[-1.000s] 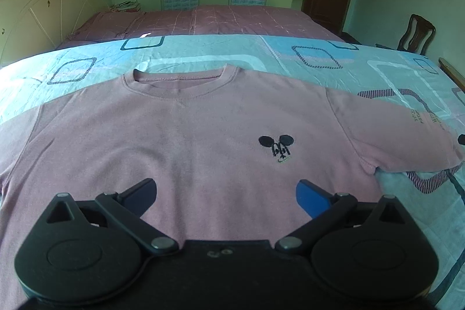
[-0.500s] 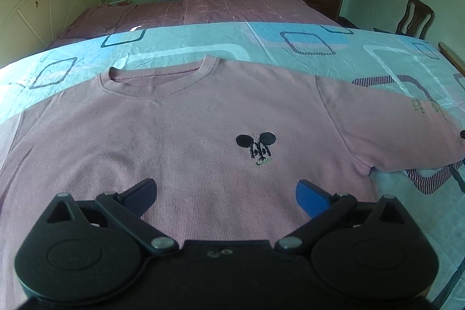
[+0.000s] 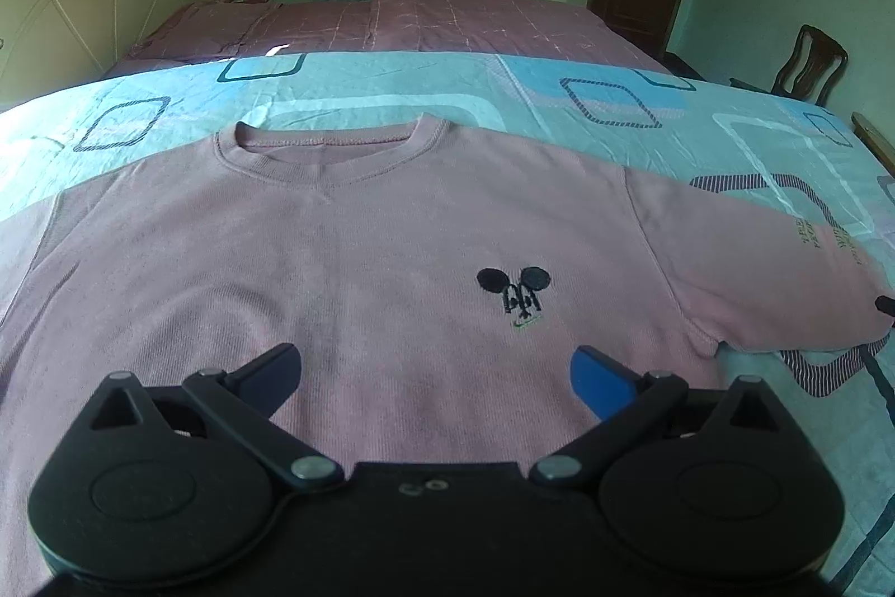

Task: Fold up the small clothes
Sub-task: 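Close the right gripper on the sweatshirt sleeve cuff and lift it, then carry the sleeve across the sweatshirt body with the right gripper and release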

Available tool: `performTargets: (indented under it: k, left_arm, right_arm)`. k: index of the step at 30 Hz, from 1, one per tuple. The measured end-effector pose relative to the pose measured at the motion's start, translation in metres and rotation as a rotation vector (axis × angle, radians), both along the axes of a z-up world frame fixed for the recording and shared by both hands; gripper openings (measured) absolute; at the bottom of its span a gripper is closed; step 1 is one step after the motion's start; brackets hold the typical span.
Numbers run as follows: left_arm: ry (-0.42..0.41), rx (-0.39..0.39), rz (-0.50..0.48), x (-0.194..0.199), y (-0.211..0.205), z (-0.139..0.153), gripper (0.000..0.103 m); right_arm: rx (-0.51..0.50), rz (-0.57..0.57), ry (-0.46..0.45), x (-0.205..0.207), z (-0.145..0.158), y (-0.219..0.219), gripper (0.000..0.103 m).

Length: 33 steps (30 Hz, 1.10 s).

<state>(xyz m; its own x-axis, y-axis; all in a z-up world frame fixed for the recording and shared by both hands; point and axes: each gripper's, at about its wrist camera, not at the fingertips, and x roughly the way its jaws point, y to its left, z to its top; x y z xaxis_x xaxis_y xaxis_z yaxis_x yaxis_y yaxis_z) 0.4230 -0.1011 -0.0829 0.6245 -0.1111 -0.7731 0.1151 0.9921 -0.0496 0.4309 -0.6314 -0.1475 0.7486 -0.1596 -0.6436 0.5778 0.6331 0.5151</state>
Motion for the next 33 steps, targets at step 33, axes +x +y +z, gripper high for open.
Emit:
performTargets:
  k: [33]
  left_arm:
    - [-0.024, -0.041, 0.182, -0.037, 0.244, -0.015, 0.102]
  right_arm:
    - [-0.480, 0.950, -0.007, 0.036, 0.028, 0.505, 0.005]
